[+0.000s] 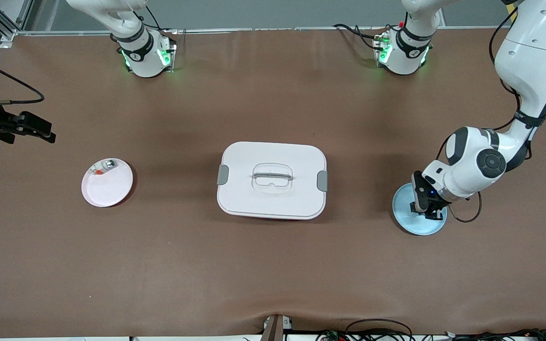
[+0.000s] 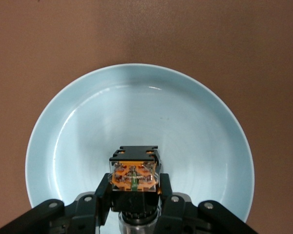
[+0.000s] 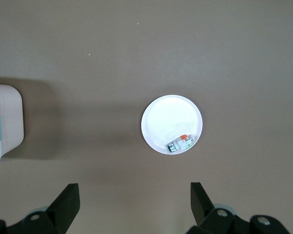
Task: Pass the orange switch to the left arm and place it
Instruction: 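Lower the switch onto the light-blue plate with the left gripper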
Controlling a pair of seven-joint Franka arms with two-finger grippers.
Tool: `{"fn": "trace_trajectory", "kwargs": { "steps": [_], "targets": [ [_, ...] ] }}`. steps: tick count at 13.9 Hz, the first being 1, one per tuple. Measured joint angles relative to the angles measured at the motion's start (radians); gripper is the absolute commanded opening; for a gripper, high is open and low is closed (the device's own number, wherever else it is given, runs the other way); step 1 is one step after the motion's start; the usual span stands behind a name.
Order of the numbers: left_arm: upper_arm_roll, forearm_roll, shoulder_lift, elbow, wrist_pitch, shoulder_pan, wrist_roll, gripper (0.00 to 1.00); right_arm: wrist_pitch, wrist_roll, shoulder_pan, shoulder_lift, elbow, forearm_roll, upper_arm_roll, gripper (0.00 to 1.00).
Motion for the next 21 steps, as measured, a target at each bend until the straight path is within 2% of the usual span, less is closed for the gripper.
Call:
{"fn": "trace_trajectory", "kwargs": {
  "steps": [4, 5, 6, 12, 15, 21],
  "targets": [
    [-0.002, 0.04, 0.006, 0.006, 0.0, -0.005, 0.0, 0.09, 0.0, 0.0, -0.02, 0.003, 0.002, 0.0, 0.022, 1.0],
    [-0.003, 0.042, 0.008, 0.007, 0.0, -0.006, 0.0, 0.41, 0.0, 0.0, -0.02, 0.004, 0.002, 0.0, 0.024, 1.0],
    [-0.003, 0.043, 0.009, 0.009, 0.0, -0.006, 0.0, 0.99, 0.0, 0.0, -0.02, 0.005, 0.002, 0.0, 0.025, 1.0],
    [-0.003, 0.043, 0.011, 0.026, 0.001, -0.001, -0.016, 1.0, 0.001, 0.0, -0.02, 0.017, 0.002, 0.0, 0.034, 1.0],
    [-0.006, 0.041, -0.008, 0.049, -0.02, 0.001, -0.088, 1.0, 0.001, 0.0, -0.02, 0.018, 0.005, 0.0, 0.035, 1.0],
    [-0.022, -0.069, -0.052, 0.198, -0.268, 0.001, -0.242, 1.0, 0.0, 0.003, -0.032, 0.017, 0.043, -0.001, 0.029, 1.0]
  ]
}}
